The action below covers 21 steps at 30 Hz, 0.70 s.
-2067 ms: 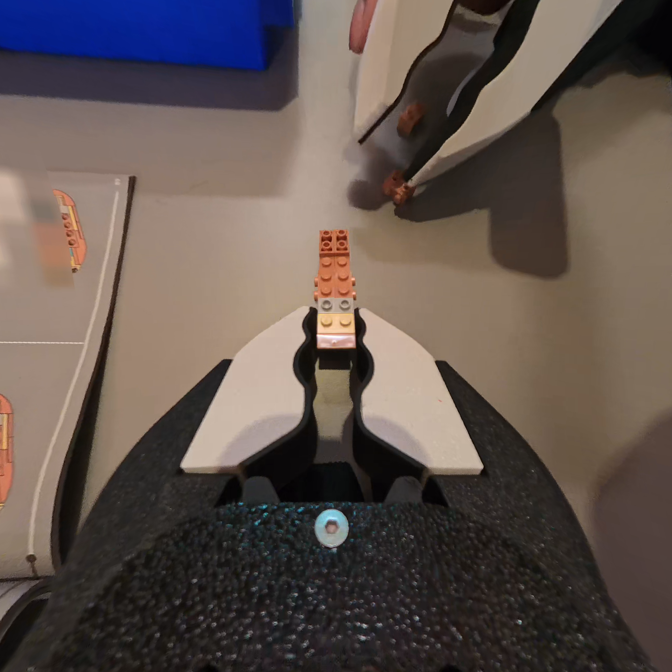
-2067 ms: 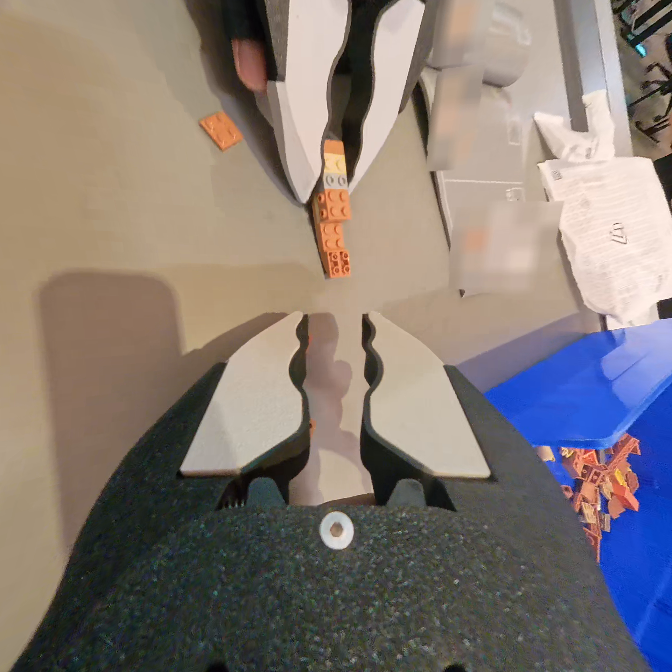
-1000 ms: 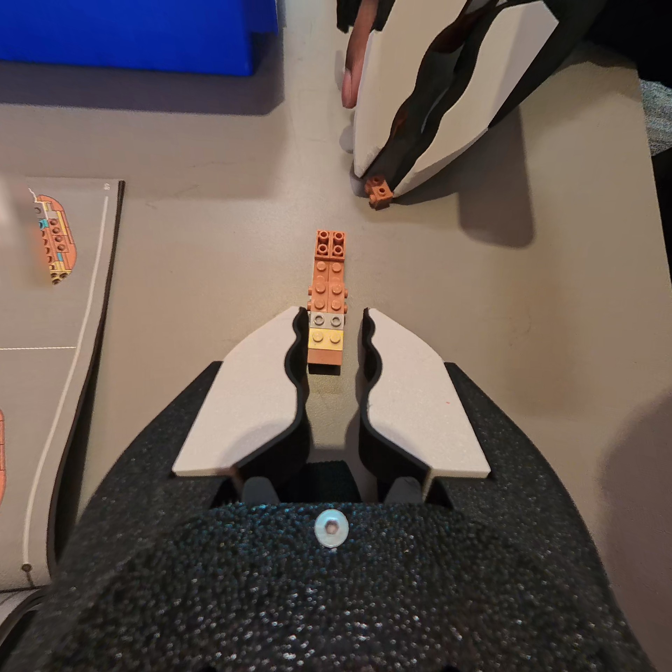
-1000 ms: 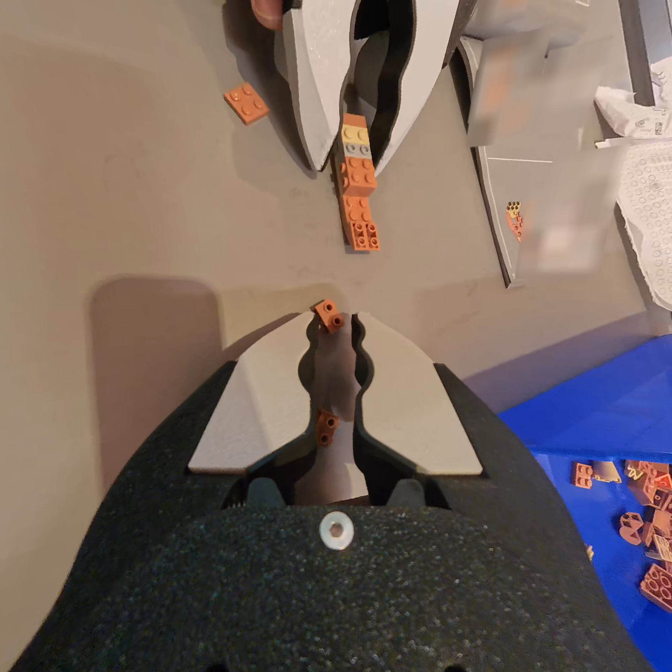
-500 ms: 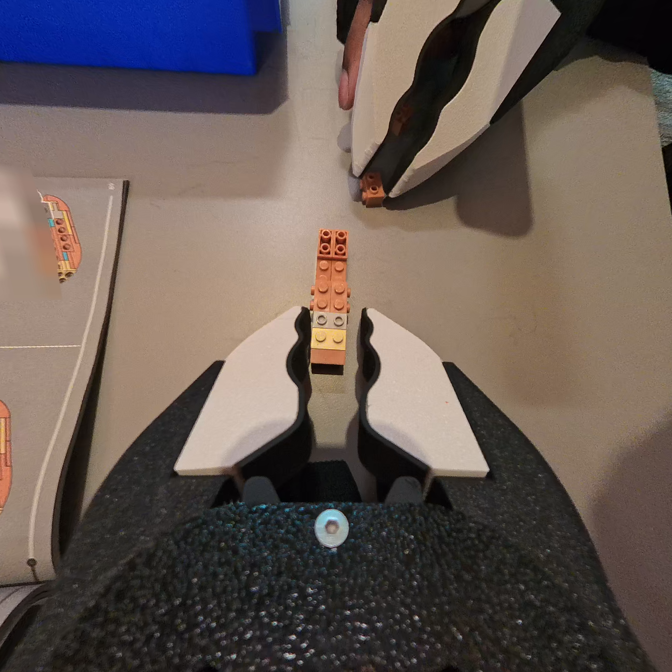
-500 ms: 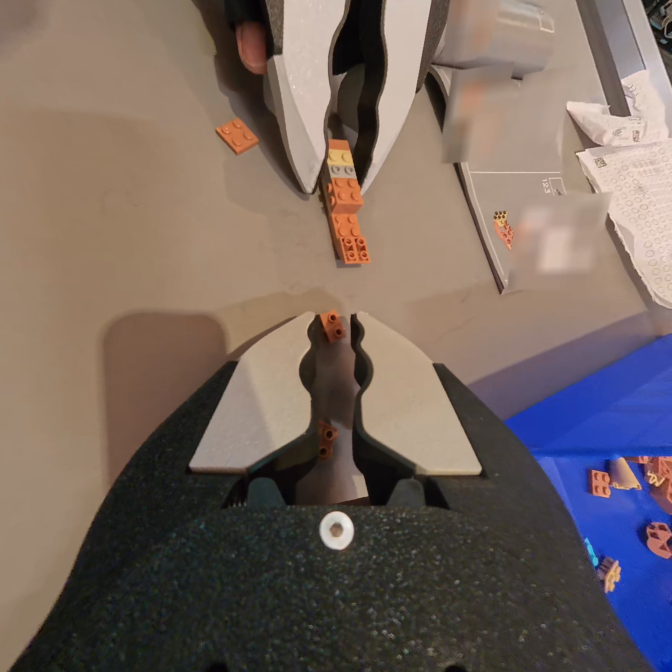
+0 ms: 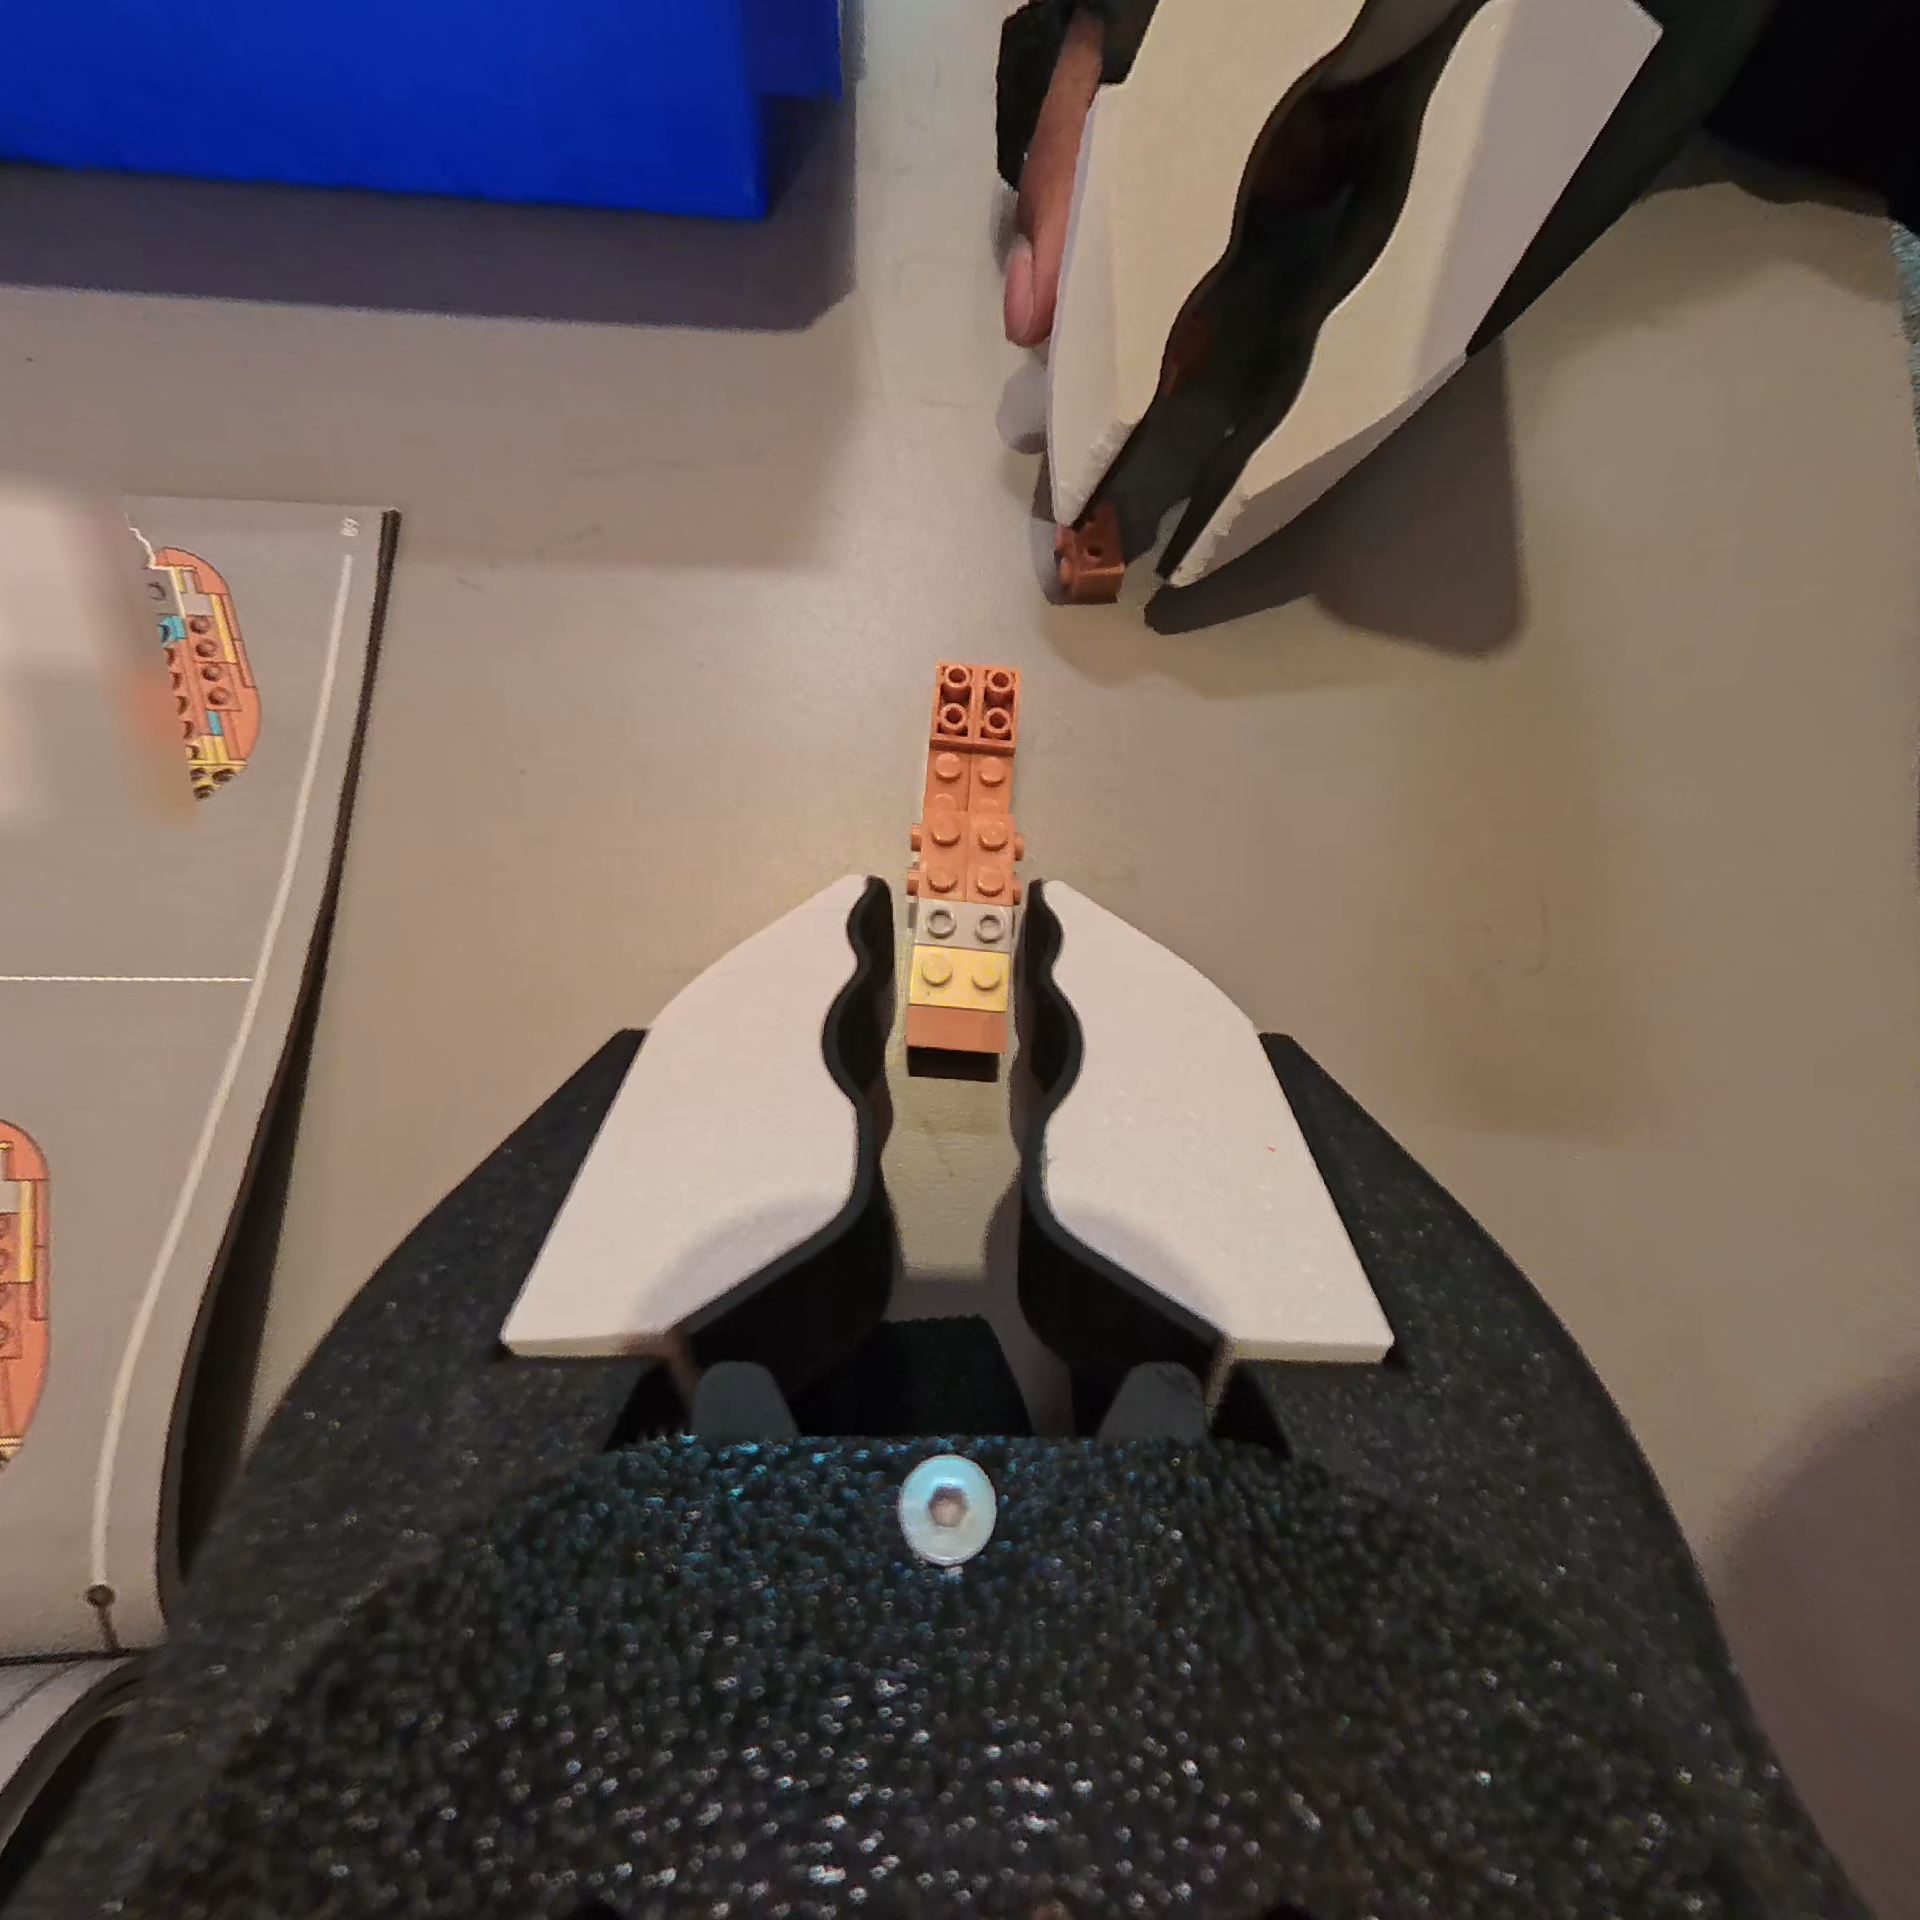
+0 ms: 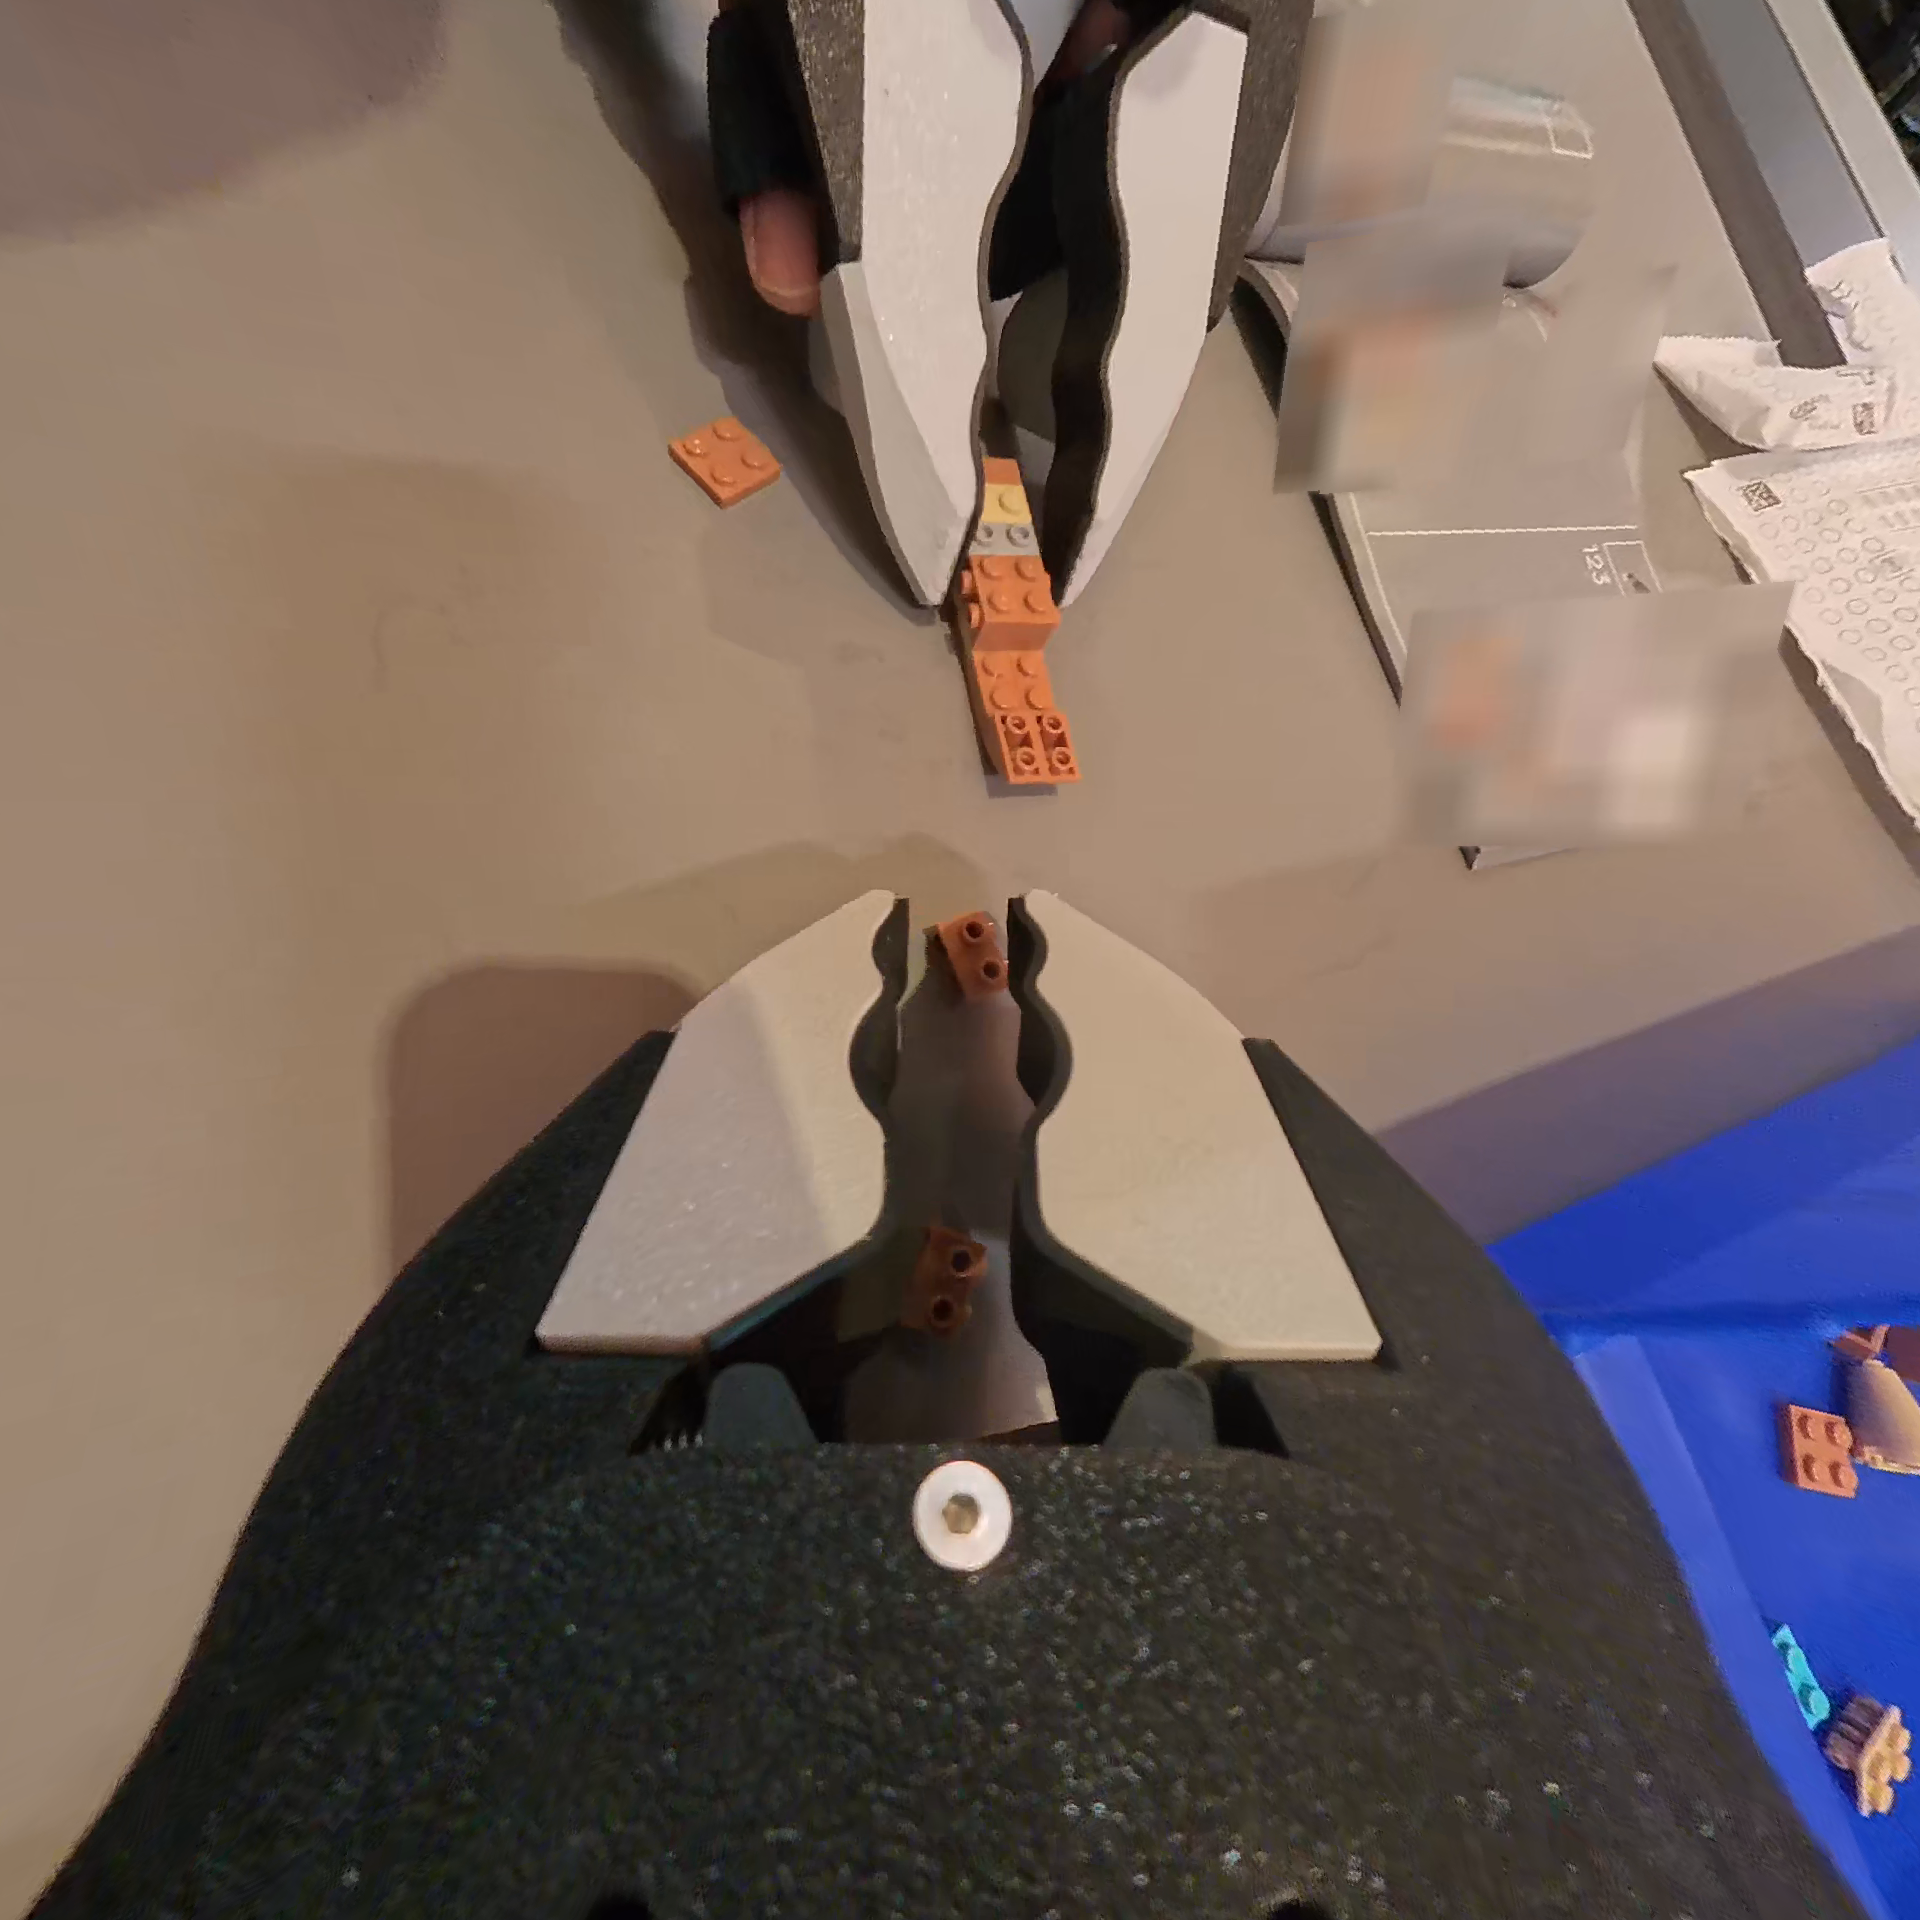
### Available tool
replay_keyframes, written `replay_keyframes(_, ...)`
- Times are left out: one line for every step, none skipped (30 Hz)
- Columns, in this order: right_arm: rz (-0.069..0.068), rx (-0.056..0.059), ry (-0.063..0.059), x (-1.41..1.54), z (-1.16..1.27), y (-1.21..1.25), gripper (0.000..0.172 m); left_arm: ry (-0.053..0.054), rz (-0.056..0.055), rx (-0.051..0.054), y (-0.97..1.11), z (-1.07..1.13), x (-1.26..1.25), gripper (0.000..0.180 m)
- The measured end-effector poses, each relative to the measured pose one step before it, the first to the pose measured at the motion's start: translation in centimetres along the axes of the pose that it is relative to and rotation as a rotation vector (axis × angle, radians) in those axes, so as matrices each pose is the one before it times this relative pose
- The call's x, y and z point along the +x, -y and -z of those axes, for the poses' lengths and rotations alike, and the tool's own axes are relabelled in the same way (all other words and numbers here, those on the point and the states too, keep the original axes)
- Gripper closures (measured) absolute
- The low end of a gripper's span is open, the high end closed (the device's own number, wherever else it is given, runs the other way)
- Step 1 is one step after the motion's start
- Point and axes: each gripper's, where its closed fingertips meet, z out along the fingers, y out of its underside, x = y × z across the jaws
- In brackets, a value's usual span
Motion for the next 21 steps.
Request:
replay_keyframes(0.0005, 0.0009, 0.0015, -0.019, 0.004, 0.004, 0.154, -0.0009, 0.0036, 0.0012, 0.021, 0.009, -0.032, 0.157)
replay_keyframes(0.0024, 0.0017, 0.0014, -0.036, 0.010, 0.030, 0.154, -0.0001, 0.0018, 0.0004, 0.002, 0.004, -0.015, 0.157)
replay_keyframes(0.0016, 0.0014, 0.0002, -0.016, 0.006, 0.014, 0.154, -0.0014, 0.0006, 0.0004, 0.009, -0.004, 0.001, 0.157)
replay_keyframes(-0.0005, 0.0006, -0.0009, 0.017, 0.007, -0.005, 0.153, -0.0016, 0.0012, 0.0006, 0.019, -0.013, 0.004, 0.157)
replay_keyframes(-0.0005, 0.0002, -0.0012, 0.013, -0.001, 0.002, 0.153, -0.0009, 0.0021, 0.0004, 0.015, -0.007, -0.017, 0.157)
replay_keyframes(0.0005, 0.0002, -0.0017, 0.017, 0.004, 0.002, 0.153, -0.0002, 0.0020, 0.0006, 0.010, -0.001, -0.024, 0.157)
replay_keyframes(0.0001, 0.0010, -0.0014, 0.027, 0.005, 0.013, 0.152, -0.0016, 0.0018, 0.0006, 0.004, 0.006, -0.005, 0.157)
replay_keyframes(-0.0013, 0.0011, 0.0002, 0.015, -0.008, 0.004, 0.152, -0.0007, 0.0019, 0.0007, 0.005, 0.019, -0.013, 0.156)
replay_keyframes(-0.0028, 0.0003, 0.0000, 0.039, -0.006, -0.002, 0.151, -0.0003, 0.0015, 0.0006, 0.005, 0.003, -0.014, 0.156)
replay_keyframes(-0.0032, -0.0004, 0.0005, 0.032, -0.013, -0.002, 0.151, 0.0003, 0.0005, 0.0006, -0.002, 0.008, -0.017, 0.156)
replay_keyframes(-0.0018, 0.0000, 0.0015, -0.004, 0.006, -0.002, 0.150, 0.0025, -0.0001, 0.0010, 0.015, 0.004, -0.019, 0.156)
replay_keyframes(0.0003, 0.0004, 0.0000, 0.002, -0.003, 0.005, 0.150, 0.0023, -0.0005, 0.0011, 0.009, 0.010, -0.018, 0.156)
replay_keyframes(0.0019, 0.0008, 0.0009, -0.032, -0.001, 0.020, 0.150, 0.0020, -0.0011, 0.0010, 0.009, 0.006, 0.001, 0.155)
replay_keyframes(0.0022, 0.0010, 0.0020, -0.040, 0.004, 0.015, 0.150, 0.0013, -0.0004, 0.0010, 0.008, 0.011, -0.004, 0.155)
replay_keyframes(0.0003, 0.0004, 0.0009, 0.001, -0.002, 0.014, 0.150, 0.0004, 0.0012, 0.0018, 0.028, 0.015, -0.021, 0.155)
replay_keyframes(-0.0019, -0.0001, 0.0011, 0.008, -0.004, -0.011, 0.150, -0.0001, 0.0023, 0.0025, 0.022, 0.013, -0.015, 0.155)
replay_keyframes(-0.0029, 0.0008, 0.0014, 0.023, -0.004, 0.013, 0.149, -0.0011, 0.0030, 0.0029, 0.040, 0.031, -0.023, 0.155)
replay_keyframes(-0.0034, 0.0028, 0.0001, 0.035, 0.017, 0.037, 0.149, -0.0023, 0.0031, 0.0030, 0.033, 0.024, -0.008, 0.154)
replay_keyframes(-0.0037, 0.0035, 0.0009, 0.019, 0.023, 0.039, 0.149, -0.0032, 0.0021, 0.0034, 0.027, 0.033, 0.011, 0.154)
replay_keyframes(-0.0038, 0.0030, 0.0025, 0.011, 0.027, 0.027, 0.149, -0.0036, 0.0002, 0.0025, 0.025, 0.022, 0.039, 0.154)
replay_keyframes(-0.0033, 0.0013, 0.0039, -0.028, 0.021, 0.003, 0.147, -0.0042, -0.0014, -0.0003, -0.008, 0.004, 0.067, 0.154)
